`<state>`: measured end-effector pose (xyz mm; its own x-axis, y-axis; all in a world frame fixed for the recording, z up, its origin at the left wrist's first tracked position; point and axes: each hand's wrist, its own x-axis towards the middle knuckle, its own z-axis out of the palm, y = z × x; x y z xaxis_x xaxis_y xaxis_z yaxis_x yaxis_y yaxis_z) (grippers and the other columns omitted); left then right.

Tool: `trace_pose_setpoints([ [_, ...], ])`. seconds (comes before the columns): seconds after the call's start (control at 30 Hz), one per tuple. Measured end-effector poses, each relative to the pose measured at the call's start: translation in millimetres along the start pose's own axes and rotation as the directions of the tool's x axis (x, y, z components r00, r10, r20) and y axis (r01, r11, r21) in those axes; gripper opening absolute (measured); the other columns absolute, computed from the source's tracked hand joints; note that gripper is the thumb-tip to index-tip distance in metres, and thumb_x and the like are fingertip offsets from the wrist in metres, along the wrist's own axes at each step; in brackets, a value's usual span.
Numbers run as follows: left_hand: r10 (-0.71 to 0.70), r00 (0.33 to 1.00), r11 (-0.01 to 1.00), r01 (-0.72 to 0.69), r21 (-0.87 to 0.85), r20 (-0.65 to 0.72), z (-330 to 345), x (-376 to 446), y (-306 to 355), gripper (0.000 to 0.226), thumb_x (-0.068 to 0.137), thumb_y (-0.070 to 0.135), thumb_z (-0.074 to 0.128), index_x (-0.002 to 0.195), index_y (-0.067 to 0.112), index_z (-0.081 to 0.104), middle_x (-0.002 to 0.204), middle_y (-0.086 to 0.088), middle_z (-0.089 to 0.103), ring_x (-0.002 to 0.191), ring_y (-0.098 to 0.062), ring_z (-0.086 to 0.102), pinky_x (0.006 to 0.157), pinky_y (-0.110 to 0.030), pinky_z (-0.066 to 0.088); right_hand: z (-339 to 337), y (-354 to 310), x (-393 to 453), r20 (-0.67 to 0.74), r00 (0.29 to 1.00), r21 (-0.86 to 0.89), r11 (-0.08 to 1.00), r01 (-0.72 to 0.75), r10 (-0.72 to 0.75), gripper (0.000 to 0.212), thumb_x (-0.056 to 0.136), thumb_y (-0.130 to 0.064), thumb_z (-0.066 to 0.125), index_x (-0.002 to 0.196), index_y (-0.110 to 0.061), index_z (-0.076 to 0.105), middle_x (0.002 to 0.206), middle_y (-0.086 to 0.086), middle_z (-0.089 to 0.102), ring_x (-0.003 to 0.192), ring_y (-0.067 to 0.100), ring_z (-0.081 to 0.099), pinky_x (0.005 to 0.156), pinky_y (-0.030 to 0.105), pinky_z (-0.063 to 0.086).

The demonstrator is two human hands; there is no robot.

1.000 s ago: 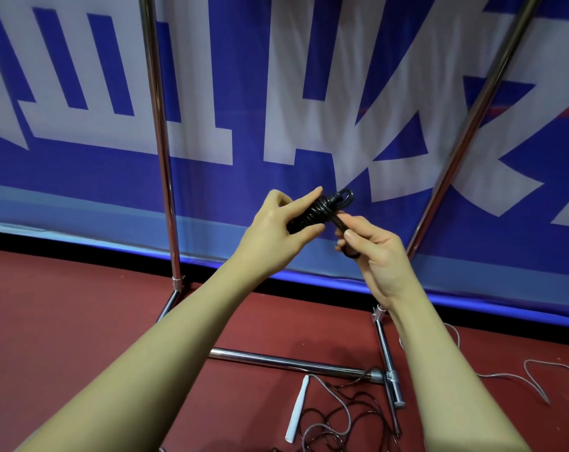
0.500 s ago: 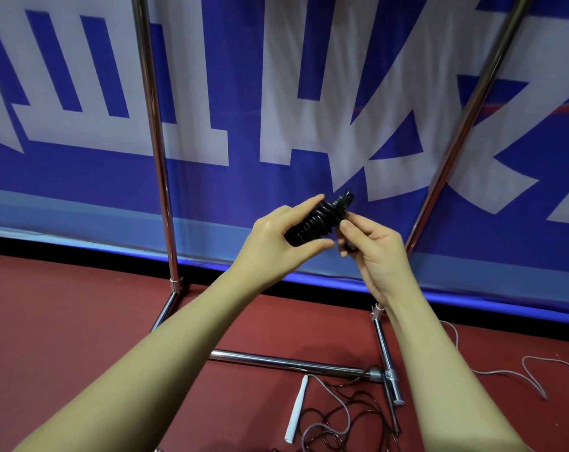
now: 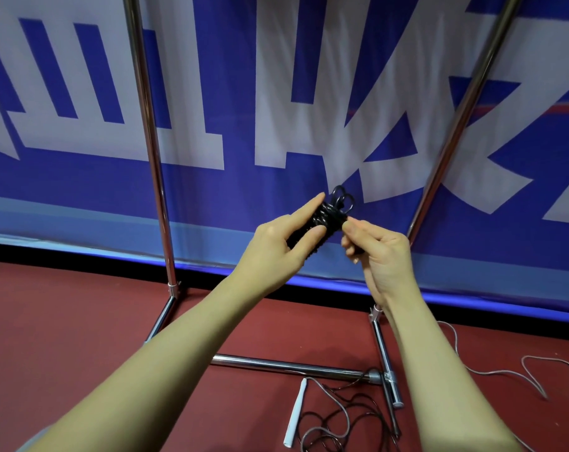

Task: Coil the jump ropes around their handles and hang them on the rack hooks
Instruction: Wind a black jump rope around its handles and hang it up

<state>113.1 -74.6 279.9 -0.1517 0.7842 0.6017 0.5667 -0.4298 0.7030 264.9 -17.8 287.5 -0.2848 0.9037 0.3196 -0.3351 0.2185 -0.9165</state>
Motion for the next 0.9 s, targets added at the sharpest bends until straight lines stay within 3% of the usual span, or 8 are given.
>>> trace_pose_setpoints([
  [0.1, 0.103, 0.994, 0.927, -0.084, 0.366, -0.031, -1.8, 2.3, -7.9, 0.07, 0.078, 0.064, 0.052, 0.143, 0.041, 0.04, 0.092, 0.008, 0.046, 0.072, -0.014, 0.051, 0.059, -0.03, 0.046, 3.4, 1.7, -0.5, -0.016, 1.0, -0.005, 1.0, -0.014, 0.014, 0.019, 0.087, -0.002, 0.061, 0.078, -0.012, 0.074, 0.058, 0.002, 0.059, 0.053, 0.009, 0.047, 0.049, 0.019, 0.037],
  [0.23, 0.249, 0.962, 0.784, -0.134, 0.606, -0.108, -0.4, 8.9, -9.8, 0.064, 0.083, 0.055, 0.047, 0.138, 0.023, 0.053, 0.088, -0.005, 0.051, 0.068, -0.024, 0.053, 0.047, -0.024, 0.034, 5.2, 1.9, -0.5, 0.071, 0.997, 0.013, 0.999, -0.03, 0.029, 0.024, 0.094, 0.003, 0.049, 0.1, -0.009, 0.069, 0.069, 0.001, 0.064, 0.061, 0.011, 0.052, 0.054, 0.022, 0.044],
  [0.3, 0.264, 0.959, 0.768, -0.143, 0.624, -0.105, -2.3, 10.9, -9.3, 0.061, 0.086, 0.051, 0.043, 0.139, 0.022, 0.051, 0.083, -0.004, 0.052, 0.067, -0.024, 0.054, 0.046, -0.025, 0.034, 4.8, 1.1, -0.1, 0.103, 0.994, -0.008, 0.999, -0.036, 0.037, 0.029, 0.095, 0.005, 0.046, 0.104, -0.013, 0.067, 0.073, -0.001, 0.067, 0.066, 0.011, 0.056, 0.06, 0.023, 0.049],
  [0.4, 0.326, 0.942, 0.748, -0.21, 0.63, -0.074, -5.2, 10.8, -8.1, 0.049, 0.091, 0.044, 0.043, 0.14, 0.036, 0.04, 0.083, -0.004, 0.051, 0.066, -0.021, 0.05, 0.045, -0.026, 0.036, 5.8, -0.8, 0.6, 0.083, 0.996, -0.004, 0.999, -0.042, 0.042, 0.027, 0.094, 0.004, 0.049, 0.102, -0.014, 0.068, 0.076, -0.002, 0.07, 0.066, 0.01, 0.059, 0.063, 0.022, 0.052],
  [0.57, 0.381, 0.924, 0.712, -0.265, 0.65, -0.04, -4.3, 8.7, -15.4, 0.041, 0.094, 0.04, 0.044, 0.134, 0.036, 0.044, 0.08, -0.008, 0.049, 0.06, -0.023, 0.046, 0.041, -0.026, 0.037, 6.2, 2.4, 2.8, 0.033, 0.996, -0.016, 0.996, -0.084, 0.085, 0.02, 0.093, -0.001, 0.054, 0.102, -0.011, 0.069, 0.083, 0.003, 0.072, 0.066, 0.01, 0.063, 0.062, 0.022, 0.053],
  [0.67, 0.386, 0.921, 0.69, -0.247, 0.68, -0.057, -3.9, 9.1, -18.7, 0.04, 0.094, 0.039, 0.044, 0.133, 0.034, 0.047, 0.078, -0.009, 0.049, 0.058, -0.024, 0.045, 0.041, -0.025, 0.032, 4.8, 2.2, 2.8, 0.001, 0.984, -0.093, 0.979, -0.18, 0.18, 0.021, 0.095, -0.016, 0.057, 0.112, -0.01, 0.066, 0.087, 0.003, 0.072, 0.069, 0.014, 0.066, 0.06, 0.024, 0.052],
  [0.8, 0.4, 0.914, 0.65, -0.234, 0.723, -0.063, -3.5, 9.8, -21.9, 0.041, 0.092, 0.038, 0.045, 0.127, 0.026, 0.064, 0.074, -0.011, 0.049, 0.055, -0.027, 0.045, 0.043, -0.026, 0.027, 8.7, 4.0, 3.5, -0.018, 0.94, -0.123, 0.932, -0.341, 0.341, 0.039, 0.095, -0.039, 0.052, 0.108, -0.003, 0.063, 0.061, 0.005, 0.06, 0.046, 0.012, 0.044, 0.05, 0.023, 0.038],
  [0.9, 0.385, 0.921, 0.655, -0.228, 0.72, -0.059, -2.8, 7.7, -23.8, 0.042, 0.092, 0.038, 0.045, 0.126, 0.025, 0.064, 0.073, -0.01, 0.048, 0.055, -0.027, 0.044, 0.045, -0.025, 0.025, 11.9, 2.2, 4.7, -0.062, 0.946, 0.033, 0.948, -0.316, 0.317, 0.028, 0.097, -0.024, 0.053, 0.1, 0.001, 0.064, 0.063, 0.004, 0.05, 0.048, 0.009, 0.036, 0.046, 0.02, 0.034],
])
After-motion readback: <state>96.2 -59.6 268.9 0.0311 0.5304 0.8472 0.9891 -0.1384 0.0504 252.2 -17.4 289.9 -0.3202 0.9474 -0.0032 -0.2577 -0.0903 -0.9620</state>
